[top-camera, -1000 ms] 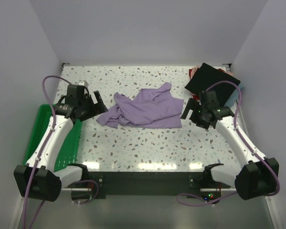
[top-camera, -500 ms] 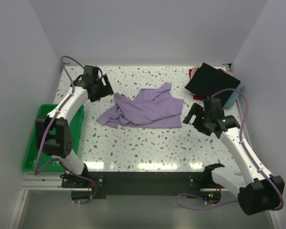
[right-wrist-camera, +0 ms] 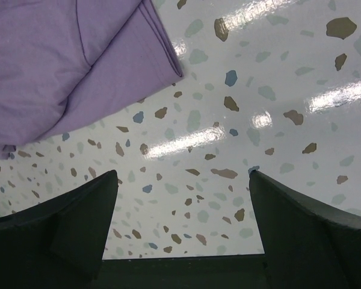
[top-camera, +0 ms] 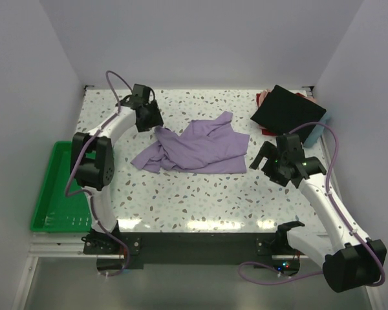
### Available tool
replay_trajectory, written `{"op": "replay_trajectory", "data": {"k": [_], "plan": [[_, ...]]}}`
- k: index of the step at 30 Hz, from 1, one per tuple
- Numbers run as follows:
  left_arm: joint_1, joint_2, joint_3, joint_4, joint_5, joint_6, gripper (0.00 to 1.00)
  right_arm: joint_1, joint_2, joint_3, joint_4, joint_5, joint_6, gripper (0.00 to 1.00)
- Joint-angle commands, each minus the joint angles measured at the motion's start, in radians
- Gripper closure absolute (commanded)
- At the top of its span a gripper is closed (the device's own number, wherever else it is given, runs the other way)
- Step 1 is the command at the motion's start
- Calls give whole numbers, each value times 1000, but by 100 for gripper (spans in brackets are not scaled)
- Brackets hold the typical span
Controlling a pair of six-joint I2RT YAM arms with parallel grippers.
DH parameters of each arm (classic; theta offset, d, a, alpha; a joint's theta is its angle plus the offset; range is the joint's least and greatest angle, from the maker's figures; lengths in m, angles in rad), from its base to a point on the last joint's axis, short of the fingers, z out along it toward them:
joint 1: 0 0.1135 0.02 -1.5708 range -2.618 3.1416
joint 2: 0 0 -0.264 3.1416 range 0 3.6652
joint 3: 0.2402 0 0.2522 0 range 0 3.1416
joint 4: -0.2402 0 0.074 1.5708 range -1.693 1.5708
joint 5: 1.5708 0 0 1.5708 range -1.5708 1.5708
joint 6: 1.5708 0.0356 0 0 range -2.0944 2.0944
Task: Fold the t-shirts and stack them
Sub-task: Flatten the tshirt out
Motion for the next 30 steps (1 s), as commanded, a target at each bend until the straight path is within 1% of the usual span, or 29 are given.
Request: {"op": "replay_trajectory", "data": {"k": [1, 3, 4, 5, 13, 18, 23, 27, 29, 30], "plan": [[-6, 31, 66, 3, -30, 17, 37, 1, -15, 23, -8, 28, 40, 7], [-7, 52, 72, -8, -47, 25, 42, 3, -21, 18, -8, 31, 47, 7], [-7, 66, 72, -9, -48, 28, 46, 3, -23, 15, -10, 31, 49, 7], [-6, 71, 74, -9, -48, 33, 48, 1, -21, 15, -8, 32, 54, 7], [-7, 108, 81, 6, -38, 53, 49, 1, -26, 18, -5, 40, 75, 8], [-7, 111, 113, 6, -18, 51, 50, 1, -32, 21, -13, 38, 93, 8], [-7, 109, 120, 31, -7, 47, 50, 3, -58, 18, -30, 41, 112, 8], [-7, 140, 129, 29, 13, 43, 51, 1, -81, 11, -50, 44, 120, 9], [-7, 155, 133, 31, 15, 43, 54, 1, -90, 10, -60, 46, 121, 9], [-7, 158, 136, 29, 19, 47, 62, 1, -95, 10, -71, 48, 121, 9]]}}
